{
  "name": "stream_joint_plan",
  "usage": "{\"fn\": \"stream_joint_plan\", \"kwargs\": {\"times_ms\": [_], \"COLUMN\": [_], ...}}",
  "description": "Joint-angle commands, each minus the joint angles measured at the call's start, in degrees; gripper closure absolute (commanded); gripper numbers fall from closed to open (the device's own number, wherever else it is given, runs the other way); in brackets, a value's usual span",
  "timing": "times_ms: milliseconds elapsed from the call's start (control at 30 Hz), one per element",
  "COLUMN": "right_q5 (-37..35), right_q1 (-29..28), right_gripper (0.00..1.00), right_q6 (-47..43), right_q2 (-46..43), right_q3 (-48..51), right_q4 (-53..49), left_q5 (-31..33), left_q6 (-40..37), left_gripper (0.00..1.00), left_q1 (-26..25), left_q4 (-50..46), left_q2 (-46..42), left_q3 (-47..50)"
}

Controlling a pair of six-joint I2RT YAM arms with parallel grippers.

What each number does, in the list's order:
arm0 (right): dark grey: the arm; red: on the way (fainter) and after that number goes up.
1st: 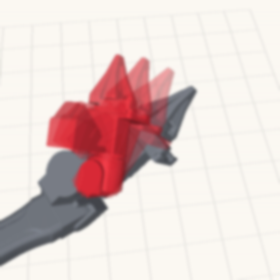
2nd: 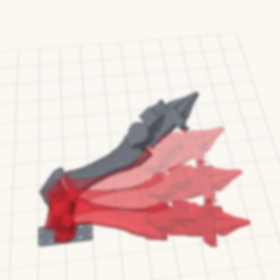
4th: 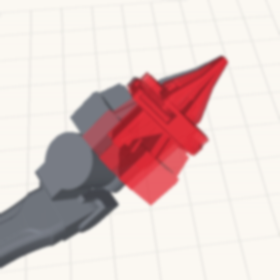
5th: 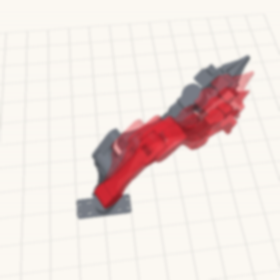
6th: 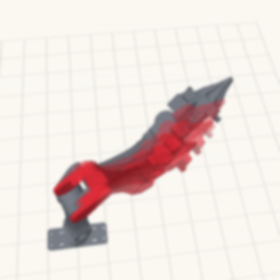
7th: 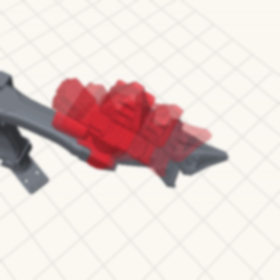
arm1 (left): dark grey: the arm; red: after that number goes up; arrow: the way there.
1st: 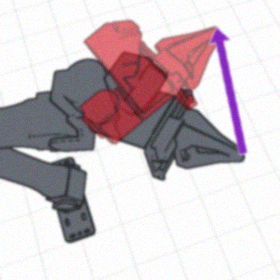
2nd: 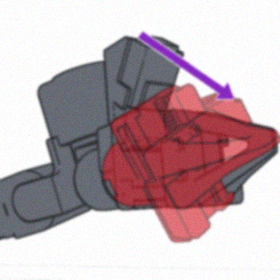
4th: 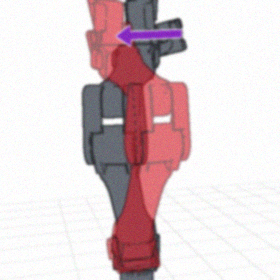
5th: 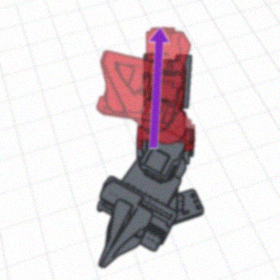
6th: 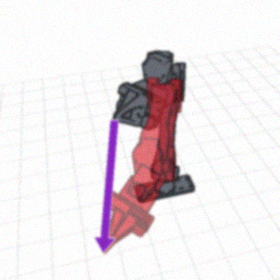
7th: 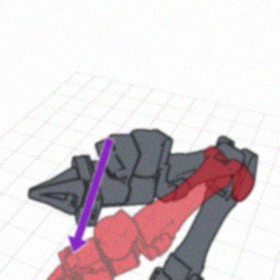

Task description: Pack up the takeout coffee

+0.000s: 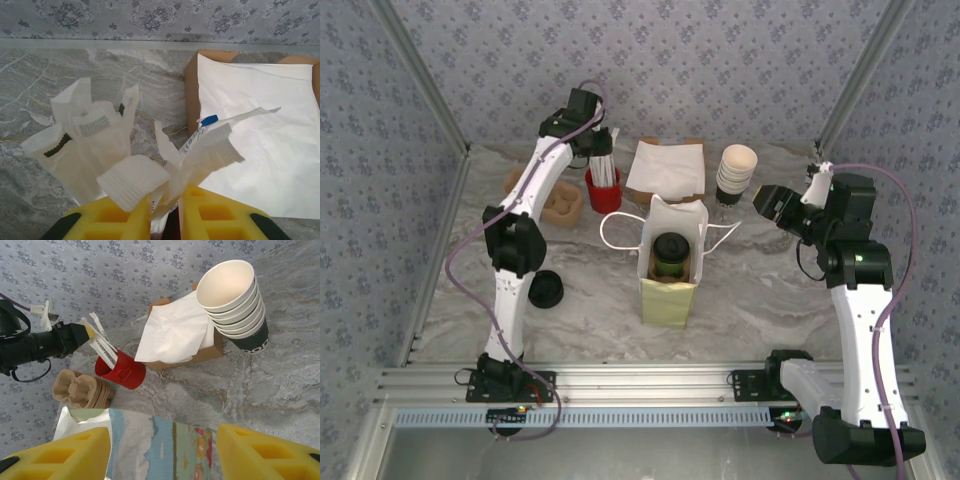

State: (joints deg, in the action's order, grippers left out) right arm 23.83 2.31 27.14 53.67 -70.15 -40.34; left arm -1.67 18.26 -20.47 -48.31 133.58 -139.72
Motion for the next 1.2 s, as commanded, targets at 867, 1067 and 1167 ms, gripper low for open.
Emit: {"fn": "stream_joint_plan", "kwargs": {"times_ms": [867,1067,1167], "right_q5": [0.8,1.2,1.4], "right_q1": [-0.2,-0.2,-0.2], "right_gripper": [0.39,0.39,0.38], "right_q6": [-1.1,-0.6,-0.2], "right_q2": [0.0,-0.3,-0.5], "right_q3": [-0.7,0.0,0.5], "right_q4": [-0.8,-0.1,0.3], "left_q5": [3.1,4.1,3.0], "left_q6": [-4.6,-4.9,-4.6], "left_gripper": [0.97,0.98,0.98], "left_q1": [-3.0,-2.6,-2.2], "left_q4": [-17.3,-25.3,-26.5], "left_q2": [1.3,6.7,9.2], "left_q3": [-24.0,-39.3,-42.4]}}
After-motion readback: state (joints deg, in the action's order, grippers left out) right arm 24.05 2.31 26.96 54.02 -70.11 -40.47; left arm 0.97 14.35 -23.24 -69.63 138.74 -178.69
